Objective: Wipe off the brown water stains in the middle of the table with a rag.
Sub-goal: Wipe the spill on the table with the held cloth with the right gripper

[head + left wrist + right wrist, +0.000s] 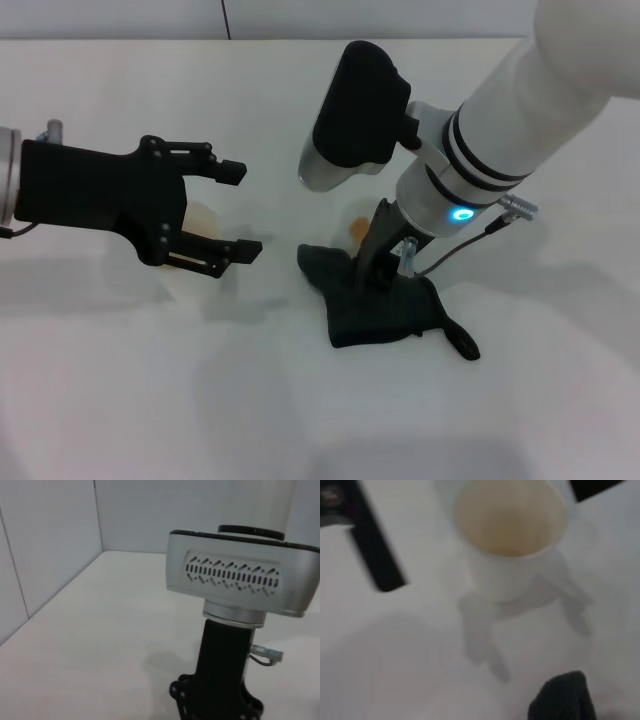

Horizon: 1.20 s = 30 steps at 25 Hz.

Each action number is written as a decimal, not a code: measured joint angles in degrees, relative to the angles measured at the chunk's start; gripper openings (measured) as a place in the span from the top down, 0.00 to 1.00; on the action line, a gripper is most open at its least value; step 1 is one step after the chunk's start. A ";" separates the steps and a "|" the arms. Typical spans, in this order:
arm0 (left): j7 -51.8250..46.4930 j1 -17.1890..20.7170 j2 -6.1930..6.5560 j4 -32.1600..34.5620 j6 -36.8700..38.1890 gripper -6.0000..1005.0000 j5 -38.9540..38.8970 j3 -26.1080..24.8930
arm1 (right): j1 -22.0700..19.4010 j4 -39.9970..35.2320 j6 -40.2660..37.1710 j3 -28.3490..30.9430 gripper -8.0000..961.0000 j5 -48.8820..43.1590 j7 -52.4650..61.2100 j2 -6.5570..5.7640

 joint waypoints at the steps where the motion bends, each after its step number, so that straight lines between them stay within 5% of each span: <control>1: 0.02 0.02 -0.02 0.00 0.00 0.12 0.00 0.02 | 0.10 0.35 0.44 0.04 0.91 -0.18 0.32 -0.01; 13: 0.06 0.33 -0.60 0.17 0.07 0.12 0.00 0.00 | 0.76 3.16 5.06 1.42 0.91 -6.41 4.49 0.00; 23: 0.07 0.25 -0.78 0.28 -0.01 0.12 0.00 0.04 | -0.05 5.38 5.37 8.65 0.91 -9.44 6.09 -0.20; 30: 0.11 -0.13 -0.77 0.12 -0.17 0.12 0.00 0.07 | 0.62 4.36 4.01 2.88 0.91 -7.29 5.43 0.06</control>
